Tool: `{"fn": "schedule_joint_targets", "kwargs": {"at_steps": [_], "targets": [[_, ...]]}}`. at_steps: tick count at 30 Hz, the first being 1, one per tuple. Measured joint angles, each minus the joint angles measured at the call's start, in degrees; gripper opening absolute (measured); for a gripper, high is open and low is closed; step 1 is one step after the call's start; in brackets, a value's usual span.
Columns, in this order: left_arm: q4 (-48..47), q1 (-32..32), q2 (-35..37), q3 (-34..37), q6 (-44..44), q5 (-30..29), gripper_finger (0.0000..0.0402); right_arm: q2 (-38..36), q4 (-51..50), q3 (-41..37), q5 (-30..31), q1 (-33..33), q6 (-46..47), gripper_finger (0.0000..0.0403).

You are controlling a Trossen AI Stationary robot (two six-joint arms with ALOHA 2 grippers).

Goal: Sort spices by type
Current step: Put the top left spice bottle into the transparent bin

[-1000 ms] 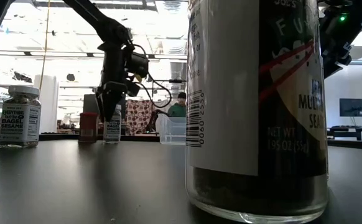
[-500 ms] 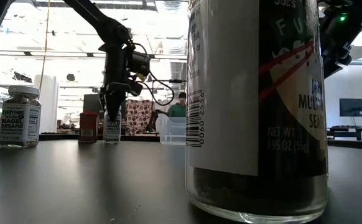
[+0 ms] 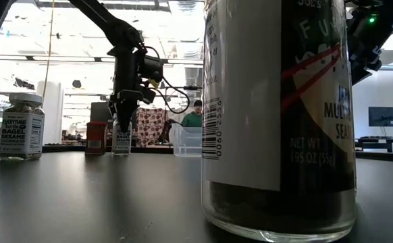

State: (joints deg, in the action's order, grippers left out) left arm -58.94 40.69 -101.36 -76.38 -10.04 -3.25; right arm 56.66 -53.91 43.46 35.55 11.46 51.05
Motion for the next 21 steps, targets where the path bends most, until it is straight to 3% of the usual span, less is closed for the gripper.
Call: {"fn": "schedule_joint_targets", "kwargs": {"at_steps": [8,14,21], "targets": [[1.0,0.0,0.0,0.0,-0.6,-0.9,0.0258,0.0,0.0,0.0,0.0,0.0,0.0,0.0374],[0.8,0.0,0.1,-0.1,-0.6,-0.9,0.0192,0.0,0.0,0.0,0.0,0.0,0.0,0.0374],[-2.6,-0.2,0.0,-1.5,-0.6,-1.0,0.019,0.0,0.0,0.0,0.0,0.0,0.0,0.0374]]}}
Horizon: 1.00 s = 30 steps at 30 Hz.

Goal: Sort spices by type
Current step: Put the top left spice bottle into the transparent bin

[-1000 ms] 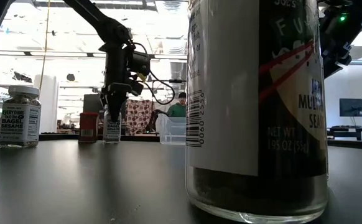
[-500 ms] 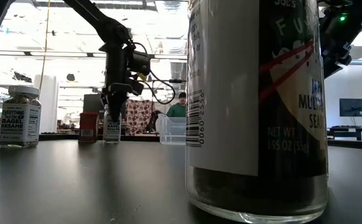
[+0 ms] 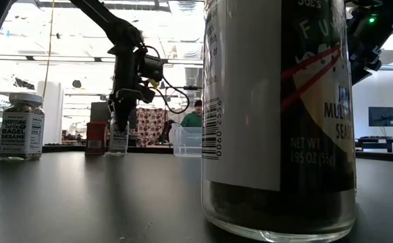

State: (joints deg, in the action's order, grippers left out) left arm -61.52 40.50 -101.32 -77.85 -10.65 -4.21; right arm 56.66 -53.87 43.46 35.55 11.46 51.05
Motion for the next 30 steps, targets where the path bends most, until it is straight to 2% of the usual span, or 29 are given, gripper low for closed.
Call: {"fn": "schedule_joint_targets", "kwargs": {"at_steps": [10,15,22,30], "targets": [[-0.2,-2.6,0.0,-14.8,-1.2,0.1,0.019,0.0,0.3,0.0,0.0,0.0,0.0,0.0374],[5.4,-4.8,0.0,-20.6,-5.4,0.1,0.019,0.0,0.3,0.0,0.0,0.0,0.0,0.0374],[14.1,-8.3,0.0,-21.8,-15.8,3.0,0.019,0.0,0.4,0.0,0.0,0.0,0.0,0.0374],[18.0,-9.1,-0.6,-21.8,-18.5,4.2,0.019,0.0,0.7,0.0,0.0,0.0,0.0,0.0374]]}}
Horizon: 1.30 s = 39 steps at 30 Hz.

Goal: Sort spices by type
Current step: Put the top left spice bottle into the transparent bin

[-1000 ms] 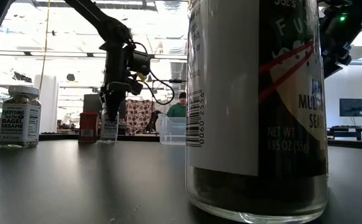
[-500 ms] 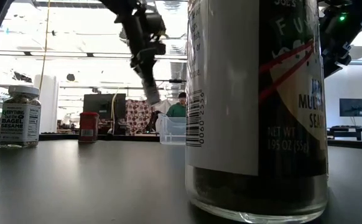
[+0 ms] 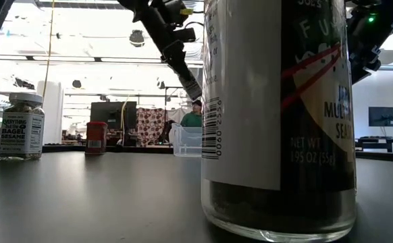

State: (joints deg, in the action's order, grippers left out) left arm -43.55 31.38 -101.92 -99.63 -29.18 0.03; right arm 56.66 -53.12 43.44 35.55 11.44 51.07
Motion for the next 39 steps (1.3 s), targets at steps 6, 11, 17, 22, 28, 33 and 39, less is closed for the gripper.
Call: {"fn": "schedule_joint_targets", "kwargs": {"at_steps": [6,11,17,22,28,33,39], "targets": [[-2.1,-0.4,-4.8,0.1,0.7,0.9,0.019,0.0,0.2,0.0,0.0,0.0,0.4,0.0374],[-1.8,-0.6,-8.8,-2.1,0.9,-0.4,0.019,0.0,0.2,0.0,0.0,0.0,1.8,0.0374],[-3.2,-0.6,-14.2,-5.9,-0.4,-0.4,0.019,0.0,0.1,0.0,0.0,0.0,3.0,0.0374],[-9.4,-0.6,-18.7,-10.6,-2.3,-1.5,0.019,0.0,0.1,0.0,0.0,0.0,3.0,0.0374],[-13.6,-0.5,-21.8,-16.8,-3.9,-2.4,0.019,0.0,0.1,0.0,0.0,0.0,3.0,0.0374],[-19.4,0.3,-26.3,-22.8,-4.2,-2.4,0.019,0.0,0.1,0.0,0.0,0.0,3.1,0.0374],[-25.9,0.2,-29.3,-27.6,-4.3,-2.2,0.019,0.0,0.0,0.0,0.0,0.0,4.4,0.0374]]}}
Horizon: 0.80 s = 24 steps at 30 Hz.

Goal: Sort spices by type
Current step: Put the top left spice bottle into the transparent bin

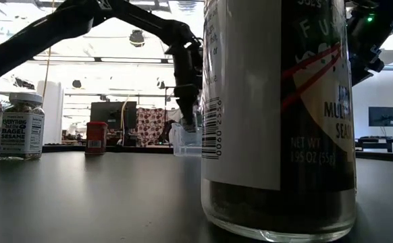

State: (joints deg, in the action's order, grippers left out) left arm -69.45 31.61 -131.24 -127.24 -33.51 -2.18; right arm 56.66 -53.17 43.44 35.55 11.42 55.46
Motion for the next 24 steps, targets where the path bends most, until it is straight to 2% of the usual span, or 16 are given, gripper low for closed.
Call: {"fn": "schedule_joint_targets", "kwargs": {"at_steps": [12,19,24], "targets": [[1.4,1.5,-0.2,0.0,-0.5,4.9,0.019,0.0,-0.4,0.0,0.0,0.0,0.0,0.0374],[1.8,1.5,-0.2,0.1,-2.3,5.3,0.019,0.0,-0.4,0.0,0.0,0.0,-0.3,0.0374],[4.2,1.1,-0.2,0.1,-2.3,3.6,0.0213,0.0,-0.6,0.0,0.0,0.0,-0.3,0.0374]]}}
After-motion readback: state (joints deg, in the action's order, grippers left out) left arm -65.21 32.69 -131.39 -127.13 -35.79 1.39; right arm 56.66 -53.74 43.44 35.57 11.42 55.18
